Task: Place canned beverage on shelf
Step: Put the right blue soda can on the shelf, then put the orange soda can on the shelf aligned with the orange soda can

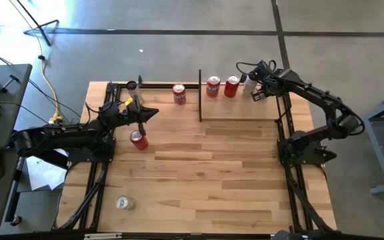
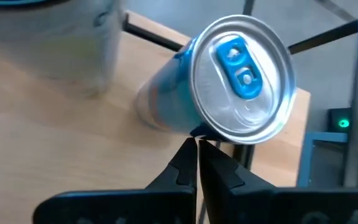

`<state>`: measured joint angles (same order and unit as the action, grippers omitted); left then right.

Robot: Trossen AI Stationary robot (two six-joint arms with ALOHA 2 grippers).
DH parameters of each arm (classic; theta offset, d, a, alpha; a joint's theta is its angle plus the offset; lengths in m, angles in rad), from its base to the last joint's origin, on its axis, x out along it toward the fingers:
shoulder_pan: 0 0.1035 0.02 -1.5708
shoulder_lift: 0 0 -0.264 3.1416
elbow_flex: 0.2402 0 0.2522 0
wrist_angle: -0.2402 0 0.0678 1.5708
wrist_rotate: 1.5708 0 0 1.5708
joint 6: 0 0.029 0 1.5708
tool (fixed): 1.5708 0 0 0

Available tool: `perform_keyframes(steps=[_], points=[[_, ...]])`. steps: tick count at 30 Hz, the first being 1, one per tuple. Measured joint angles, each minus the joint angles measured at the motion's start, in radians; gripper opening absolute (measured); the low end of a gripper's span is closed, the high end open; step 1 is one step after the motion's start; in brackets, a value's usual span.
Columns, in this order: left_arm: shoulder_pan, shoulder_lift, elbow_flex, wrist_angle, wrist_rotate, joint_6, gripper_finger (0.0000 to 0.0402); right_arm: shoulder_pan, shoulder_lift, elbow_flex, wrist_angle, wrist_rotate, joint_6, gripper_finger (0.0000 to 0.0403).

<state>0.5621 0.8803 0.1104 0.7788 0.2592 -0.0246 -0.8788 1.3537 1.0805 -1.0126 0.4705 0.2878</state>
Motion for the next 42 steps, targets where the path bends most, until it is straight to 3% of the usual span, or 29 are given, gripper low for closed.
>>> perform_keyframes(steps=[7, 15, 25, 36, 42], points=[[0.0, 0.0, 0.0, -0.011, 0.001, -0.001, 0.0, -0.005, -0.003, 0.0, 0.009, 0.009, -0.034, 0.0], [0.0, -0.001, 0.034, -0.053, 0.132, -0.017, 0.0, 0.1, -0.133, 0.0, 0.01, 0.011, -0.026, 0.0], [-0.042, -0.002, 0.107, -0.188, 0.179, 0.037, 0.0, 0.33, -0.272, -0.187, 0.356, 0.004, -0.1, 0.0], [-0.133, -0.002, 0.23, -0.431, 0.038, 0.086, 0.0, 0.449, -0.299, -0.27, 0.57, -0.008, -0.167, 0.0], [-0.167, 0.014, 0.235, -0.446, -0.075, 0.056, 0.0, 0.506, -0.299, -0.271, 0.68, -0.008, -0.236, 0.0]])
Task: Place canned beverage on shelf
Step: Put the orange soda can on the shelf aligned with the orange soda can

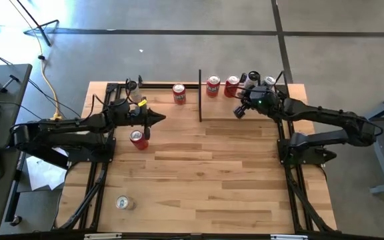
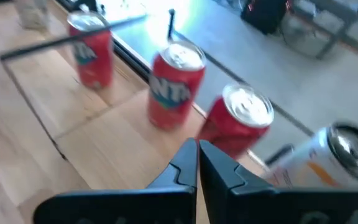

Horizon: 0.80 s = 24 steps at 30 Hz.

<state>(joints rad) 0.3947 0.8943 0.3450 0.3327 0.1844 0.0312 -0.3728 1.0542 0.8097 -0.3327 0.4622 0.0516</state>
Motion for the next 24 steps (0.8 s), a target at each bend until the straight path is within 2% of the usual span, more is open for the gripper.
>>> perform_keyframes(steps=[4, 9, 18, 24], points=[[0.0, 0.012, 0.005, -0.012, -0.008, -0.003, 0.0, 0.025, 0.0, 0.0, 0.057, -0.001, -0.052, 0.0], [0.019, 0.059, 0.082, -0.099, -0.008, -0.024, 0.0, 0.033, 0.0, 0.0, 0.104, -0.001, -0.06, 0.0], [0.026, 0.226, 0.173, -0.095, -0.018, 0.004, 0.0002, 0.034, 0.0, 0.0, 0.147, -0.001, -0.061, 0.0], [0.077, 0.364, 0.247, -0.095, -0.055, -0.001, 0.0008, 0.034, 0.0, 0.0, 0.218, -0.011, -0.105, 0.0]])
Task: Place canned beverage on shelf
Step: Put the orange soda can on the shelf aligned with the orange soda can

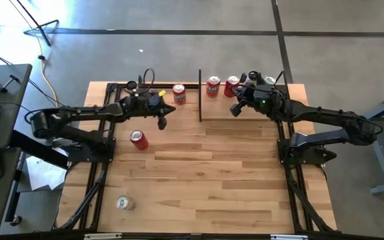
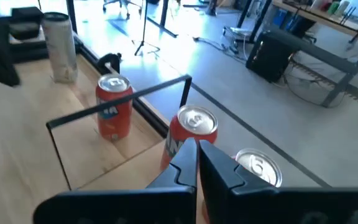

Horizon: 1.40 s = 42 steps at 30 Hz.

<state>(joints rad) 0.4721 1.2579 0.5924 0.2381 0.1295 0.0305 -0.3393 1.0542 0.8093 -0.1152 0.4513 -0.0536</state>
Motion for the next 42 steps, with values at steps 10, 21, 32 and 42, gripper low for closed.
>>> perform_keyframes(steps=[10, 21, 32, 42], points=[[0.045, 0.077, 0.098, -0.011, -0.006, 0.0, 0.0038, 0.0, 0.0, 0.0, -0.012, -0.025, 0.0, 0.0], [0.106, 0.15, 0.283, -0.214, -0.052, -0.023, 0.0159, 0.0, 0.001, 0.0, -0.026, -0.041, -0.028, 0.0], [0.113, 0.31, 0.414, -0.25, -0.161, -0.131, 0.0278, 0.0, 0.001, 0.0, -0.026, -0.036, -0.041, 0.0], [0.113, 0.408, 0.449, -0.255, -0.261, -0.109, 0.029, 0.0, 0.002, 0.0, -0.026, -0.035, -0.045, 0.0]])
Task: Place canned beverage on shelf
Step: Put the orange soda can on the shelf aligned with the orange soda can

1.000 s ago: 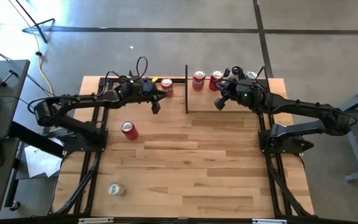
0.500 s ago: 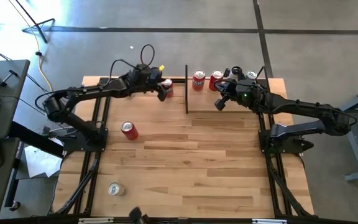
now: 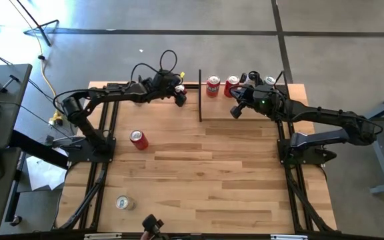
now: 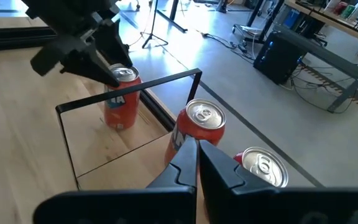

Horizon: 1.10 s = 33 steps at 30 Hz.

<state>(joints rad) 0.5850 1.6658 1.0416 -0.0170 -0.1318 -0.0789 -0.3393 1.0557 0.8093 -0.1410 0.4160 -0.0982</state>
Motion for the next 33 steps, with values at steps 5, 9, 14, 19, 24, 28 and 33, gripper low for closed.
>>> perform_keyframes(steps=[5, 9, 14, 19, 24, 28, 33], points=[[0.007, 0.006, 0.001, -0.01, -0.061, 0.001, 0.029, 0.0, 0.0, 0.0, 0.001, 0.0, 0.003, 0.0], [0.015, 0.006, 0.001, -0.018, -0.058, 0.0, 0.029, 0.0, 0.0, 0.0, 0.003, 0.001, 0.003, 0.0], [0.039, 0.011, 0.001, -0.016, -0.012, -0.007, 0.029, 0.0, 0.0, 0.0, 0.004, 0.001, 0.003, 0.0], [0.053, 0.041, 0.003, 0.002, 0.038, -0.014, 0.029, 0.0, 0.0, 0.0, 0.011, 0.001, 0.003, 0.0], [0.058, 0.043, 0.003, 0.008, 0.037, 0.002, 0.029, 0.0, 0.0, 0.0, 0.011, 0.001, 0.003, 0.0], [0.058, 0.044, 0.003, 0.003, 0.043, 0.025, 0.0287, 0.0, 0.0, 0.0, 0.014, 0.001, 0.003, 0.0], [0.058, 0.043, 0.003, -0.008, 0.044, 0.042, 0.0258, 0.0, 0.0, 0.0, 0.013, 0.001, 0.003, 0.0]])
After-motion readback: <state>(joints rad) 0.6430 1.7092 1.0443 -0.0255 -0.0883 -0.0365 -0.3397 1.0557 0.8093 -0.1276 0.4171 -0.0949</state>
